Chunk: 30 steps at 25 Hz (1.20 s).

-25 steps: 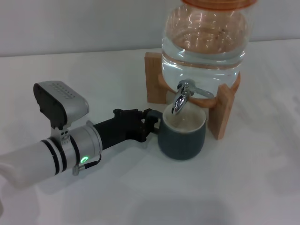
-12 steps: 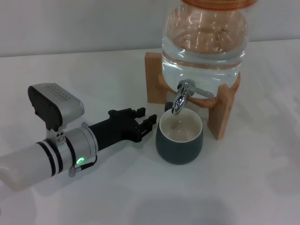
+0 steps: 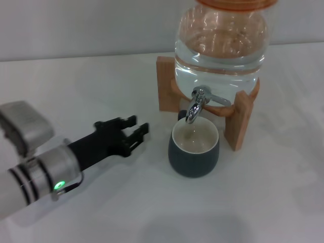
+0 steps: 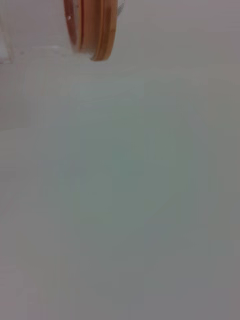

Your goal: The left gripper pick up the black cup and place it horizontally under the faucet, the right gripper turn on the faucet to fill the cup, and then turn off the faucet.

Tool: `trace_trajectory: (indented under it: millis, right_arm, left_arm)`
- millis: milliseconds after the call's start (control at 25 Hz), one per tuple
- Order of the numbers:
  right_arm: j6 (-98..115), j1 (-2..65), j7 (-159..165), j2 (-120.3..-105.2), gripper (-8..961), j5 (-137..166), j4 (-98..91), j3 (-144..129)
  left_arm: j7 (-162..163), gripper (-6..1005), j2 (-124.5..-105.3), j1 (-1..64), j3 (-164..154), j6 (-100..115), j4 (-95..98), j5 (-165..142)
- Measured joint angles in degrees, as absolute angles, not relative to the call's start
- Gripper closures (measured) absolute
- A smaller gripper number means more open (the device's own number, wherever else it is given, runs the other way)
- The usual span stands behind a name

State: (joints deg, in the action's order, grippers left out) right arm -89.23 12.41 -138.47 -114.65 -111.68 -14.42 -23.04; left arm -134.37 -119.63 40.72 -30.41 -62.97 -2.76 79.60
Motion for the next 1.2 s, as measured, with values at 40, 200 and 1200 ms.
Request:
trace_trajectory:
  millis: [40, 200, 1200]
  right_arm:
    - [-89.29, 12.14, -138.29, -114.64, 129, -111.40, -14.98, -23.29]
    - [-89.43, 11.04, -134.63, -114.62, 129, -108.14, -19.25, -24.30]
    - [-92.85, 12.03, -98.19, -115.04, 129, -95.71, -54.73, -55.38]
  left_arm:
    - [-133.81, 577, -119.58, 39.57, -30.43, -64.05, -1.71, 79.57]
    - [-130.43, 559, -119.44, 34.53, -30.45, -67.46, 3.15, 79.79]
    - [-126.62, 427, -118.52, 17.29, -30.41, -70.56, 16.89, 107.66]
